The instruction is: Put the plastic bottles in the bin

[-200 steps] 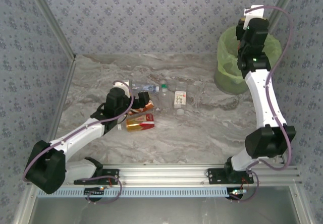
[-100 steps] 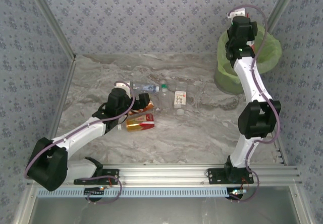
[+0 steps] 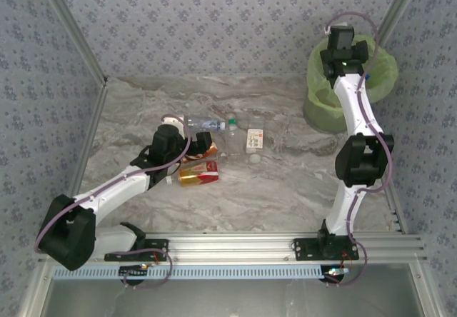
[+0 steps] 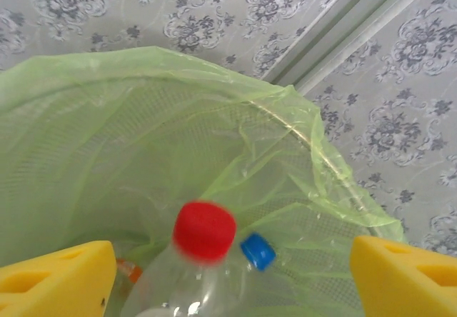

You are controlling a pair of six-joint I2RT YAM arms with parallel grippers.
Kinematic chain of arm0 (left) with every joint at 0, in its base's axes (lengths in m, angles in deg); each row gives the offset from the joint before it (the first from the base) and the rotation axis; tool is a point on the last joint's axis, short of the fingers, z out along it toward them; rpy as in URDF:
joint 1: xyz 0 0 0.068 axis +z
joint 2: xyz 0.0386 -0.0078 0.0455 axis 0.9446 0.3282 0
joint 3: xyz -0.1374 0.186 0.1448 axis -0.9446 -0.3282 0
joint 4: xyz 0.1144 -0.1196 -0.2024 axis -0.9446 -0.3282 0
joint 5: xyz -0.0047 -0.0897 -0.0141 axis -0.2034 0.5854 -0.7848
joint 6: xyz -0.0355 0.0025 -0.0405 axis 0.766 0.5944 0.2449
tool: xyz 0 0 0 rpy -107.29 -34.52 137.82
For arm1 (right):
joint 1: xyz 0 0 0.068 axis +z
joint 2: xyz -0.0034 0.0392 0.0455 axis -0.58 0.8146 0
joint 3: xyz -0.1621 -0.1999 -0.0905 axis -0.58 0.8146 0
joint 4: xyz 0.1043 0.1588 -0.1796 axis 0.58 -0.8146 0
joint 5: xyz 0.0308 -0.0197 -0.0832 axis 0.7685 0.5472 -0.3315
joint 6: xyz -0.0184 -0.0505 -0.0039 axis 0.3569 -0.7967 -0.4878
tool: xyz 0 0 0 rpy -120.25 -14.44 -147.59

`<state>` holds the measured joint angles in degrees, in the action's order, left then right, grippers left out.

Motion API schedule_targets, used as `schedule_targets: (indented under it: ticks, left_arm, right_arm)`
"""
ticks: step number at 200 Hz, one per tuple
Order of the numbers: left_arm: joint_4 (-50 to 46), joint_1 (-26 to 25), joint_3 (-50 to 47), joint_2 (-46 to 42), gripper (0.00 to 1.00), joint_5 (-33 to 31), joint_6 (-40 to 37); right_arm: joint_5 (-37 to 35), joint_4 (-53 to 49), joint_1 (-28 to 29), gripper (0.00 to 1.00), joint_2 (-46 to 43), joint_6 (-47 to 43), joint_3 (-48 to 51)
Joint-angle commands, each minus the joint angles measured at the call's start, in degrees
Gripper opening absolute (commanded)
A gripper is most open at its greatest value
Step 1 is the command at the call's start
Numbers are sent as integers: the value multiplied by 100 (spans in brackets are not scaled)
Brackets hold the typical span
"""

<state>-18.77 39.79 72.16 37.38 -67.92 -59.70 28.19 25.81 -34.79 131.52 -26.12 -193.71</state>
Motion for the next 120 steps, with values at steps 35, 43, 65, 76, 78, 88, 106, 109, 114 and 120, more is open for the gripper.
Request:
schedule_targets:
  ticks: [35,43,65,76,78,88,106,109,114,120]
  left_arm:
    - [-7,40,131,91,99,-82,59]
    - [-3,42,129,91,99,-84,65]
    - [-67,45,160,99,99,-113,55]
    - [-174,47,200,106,99,-163,65]
    - [-203,49,214,108,99,-173,61]
    - [-379,59,285,124,99,-205,70]
    - [-694,74,387,126,99,-215,83]
    - [-746,73,393,119,99,-213,84]
    - [-829,77,412,111,99,-223,89]
    - [-960,77,443,101,99,-234,91]
  right_arm:
    - [483,-510,43,91,-183,508,-505]
    - [494,-532,54,92,-204,543,-512]
    - [461,-588,85,99,-299,679,-521]
    - [450,-657,105,99,-356,775,-521]
    - [453,-667,108,99,-373,801,-521]
    - [462,-738,142,99,-445,895,-493]
    - [475,-776,212,99,-634,1022,-335]
    - [468,-775,233,99,-676,1055,-300]
    - [469,-768,253,99,-745,1106,-228]
    - [464,-770,274,99,-832,1184,-141]
